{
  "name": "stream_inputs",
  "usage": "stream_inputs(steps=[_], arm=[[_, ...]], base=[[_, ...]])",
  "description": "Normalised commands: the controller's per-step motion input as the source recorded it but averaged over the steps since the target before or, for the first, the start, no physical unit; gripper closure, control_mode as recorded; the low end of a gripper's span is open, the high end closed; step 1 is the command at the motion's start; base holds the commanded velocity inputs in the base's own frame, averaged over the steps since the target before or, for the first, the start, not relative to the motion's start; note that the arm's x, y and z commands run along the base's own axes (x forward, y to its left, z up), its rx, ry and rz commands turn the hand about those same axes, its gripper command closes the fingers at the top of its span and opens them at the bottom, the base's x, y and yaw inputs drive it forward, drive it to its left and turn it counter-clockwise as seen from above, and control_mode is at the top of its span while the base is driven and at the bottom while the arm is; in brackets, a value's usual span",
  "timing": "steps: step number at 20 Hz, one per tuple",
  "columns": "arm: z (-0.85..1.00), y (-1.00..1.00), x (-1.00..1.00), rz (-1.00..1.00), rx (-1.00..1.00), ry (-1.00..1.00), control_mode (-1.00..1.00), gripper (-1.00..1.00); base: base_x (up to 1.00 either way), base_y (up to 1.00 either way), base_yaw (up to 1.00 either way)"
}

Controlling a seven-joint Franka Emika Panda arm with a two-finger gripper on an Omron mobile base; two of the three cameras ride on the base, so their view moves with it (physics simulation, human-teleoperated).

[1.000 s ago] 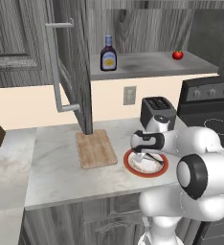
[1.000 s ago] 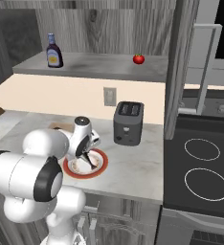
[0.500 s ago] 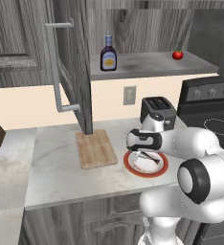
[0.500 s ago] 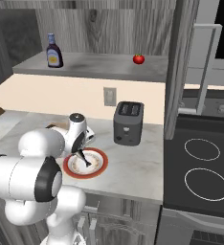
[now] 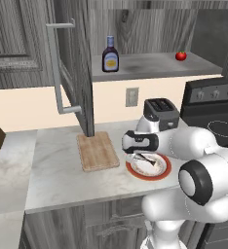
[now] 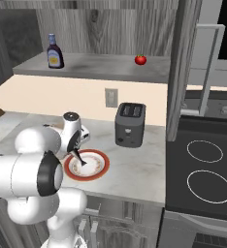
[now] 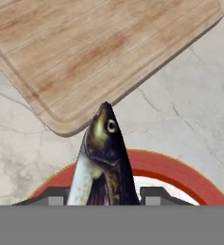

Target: Pick the fish from the plate and place it on the cutting board. Then pick the condiment bottle from the cabinet and place it next to the cutting board.

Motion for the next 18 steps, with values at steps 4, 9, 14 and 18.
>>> stream_inputs(steps=[4,9,14,18], arm=[[0.05,0.3,0.15,0.03,0.0,0.0,-1.0,1.0],[0.02,0.29,0.13,0.02,0.0,0.0,-1.0,1.0],[0.0,0.29,0.11,0.01,0.0,0.0,-1.0,1.0],[0.0,0.31,0.09,0.0,0.0,0.0,-1.0,1.0]], base=[[0.0,0.0,0.0],[0.0,0.0,0.0],[0.0,0.0,0.0],[0.0,0.0,0.0]])
